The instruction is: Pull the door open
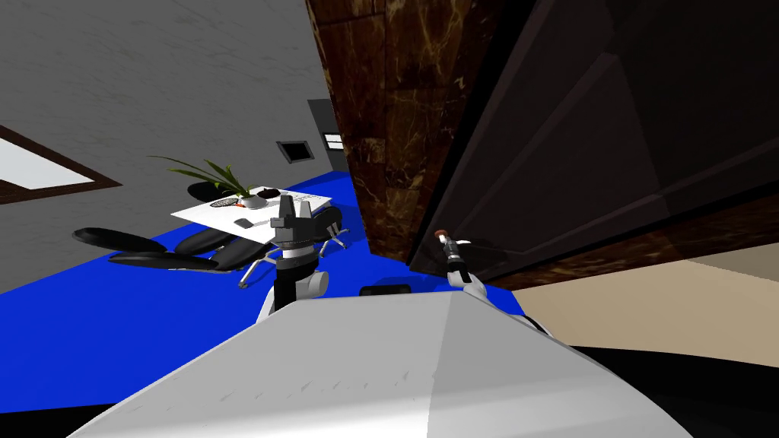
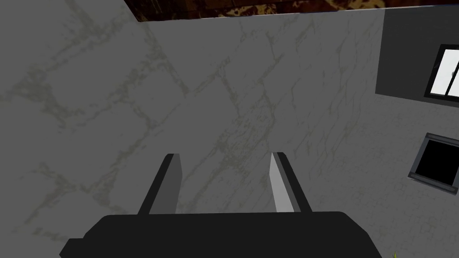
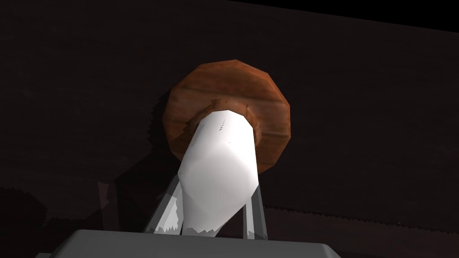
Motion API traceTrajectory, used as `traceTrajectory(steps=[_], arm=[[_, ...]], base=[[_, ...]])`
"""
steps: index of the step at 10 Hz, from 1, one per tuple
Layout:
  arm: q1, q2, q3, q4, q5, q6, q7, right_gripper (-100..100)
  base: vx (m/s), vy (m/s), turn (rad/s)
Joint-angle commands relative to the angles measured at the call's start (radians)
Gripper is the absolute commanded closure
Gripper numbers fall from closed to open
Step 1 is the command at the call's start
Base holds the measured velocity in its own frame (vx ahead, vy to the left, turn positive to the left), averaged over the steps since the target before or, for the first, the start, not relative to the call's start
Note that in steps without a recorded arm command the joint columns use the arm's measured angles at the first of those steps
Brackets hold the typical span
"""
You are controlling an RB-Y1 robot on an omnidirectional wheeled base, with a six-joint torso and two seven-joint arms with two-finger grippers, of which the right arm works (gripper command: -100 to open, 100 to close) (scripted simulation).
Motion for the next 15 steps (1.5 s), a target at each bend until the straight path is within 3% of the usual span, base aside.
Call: traceTrajectory(steps=[1,5,6,7,14,15], arm=[[0.011,-0.012,0.017,0.0,0.007,-0.011,-0.02,100],[0.038,-0.051,0.064,-0.012,0.024,-0.041,-0.079,100],[0.034,-0.042,0.06,-0.01,0.022,-0.033,-0.07,100],[0.052,-0.056,0.081,-0.015,0.03,-0.054,-0.094,100],[0.108,-0.119,0.145,-0.039,0.055,-0.13,-0.173,100],[0.103,-0.11,0.141,-0.037,0.053,-0.122,-0.164,100]], base=[[-0.21,-0.035,0.105],[-0.242,-0.078,0.148],[-0.103,-0.03,0.041],[-0.164,-0.026,0.108],[-0.203,-0.061,0.099],[-0.101,-0.022,0.019]])
